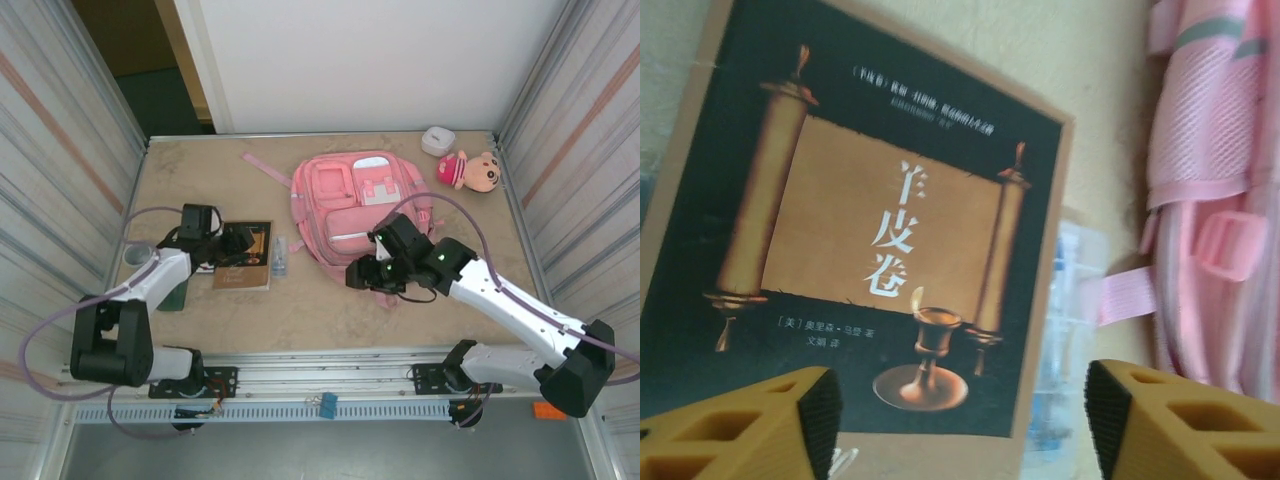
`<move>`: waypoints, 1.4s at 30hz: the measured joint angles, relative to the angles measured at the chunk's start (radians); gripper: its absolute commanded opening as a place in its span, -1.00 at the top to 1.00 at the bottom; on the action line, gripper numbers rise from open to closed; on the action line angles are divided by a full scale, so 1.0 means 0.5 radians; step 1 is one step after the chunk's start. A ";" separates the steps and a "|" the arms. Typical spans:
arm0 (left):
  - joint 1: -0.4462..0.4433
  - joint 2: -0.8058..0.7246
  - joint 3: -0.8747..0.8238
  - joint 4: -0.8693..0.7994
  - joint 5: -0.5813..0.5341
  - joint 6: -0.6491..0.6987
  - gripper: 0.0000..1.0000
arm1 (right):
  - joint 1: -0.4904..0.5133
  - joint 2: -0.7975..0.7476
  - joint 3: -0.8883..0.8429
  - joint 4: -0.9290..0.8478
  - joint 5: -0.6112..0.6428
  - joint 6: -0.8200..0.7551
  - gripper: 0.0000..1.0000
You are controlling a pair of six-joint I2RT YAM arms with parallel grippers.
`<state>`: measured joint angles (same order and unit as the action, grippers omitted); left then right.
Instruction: Pack books, pencil case, and school supplies into a backpack
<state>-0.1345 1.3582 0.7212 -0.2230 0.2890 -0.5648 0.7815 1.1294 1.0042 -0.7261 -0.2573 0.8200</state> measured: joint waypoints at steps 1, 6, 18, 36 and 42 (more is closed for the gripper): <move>0.000 0.048 0.000 0.007 0.004 0.002 -0.17 | 0.000 0.031 0.027 0.104 -0.002 -0.014 0.01; 0.000 0.164 -0.059 0.077 0.011 -0.008 -0.05 | 0.000 0.408 0.150 0.687 -0.014 -0.107 0.08; -0.130 0.288 -0.111 0.372 0.035 -0.103 0.06 | -0.207 1.278 0.127 1.487 0.035 -0.172 0.17; -0.295 -0.073 -0.014 0.040 0.031 -0.269 -0.15 | 0.042 1.047 0.484 0.928 0.397 -0.344 0.03; 0.048 -0.181 -0.096 0.010 0.111 -0.258 -0.10 | 0.228 1.392 0.919 0.677 0.561 -0.347 0.01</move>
<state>-0.1104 1.2678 0.6731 -0.2180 0.3447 -0.6937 0.8955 1.8252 1.4639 -0.3878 0.0231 0.6464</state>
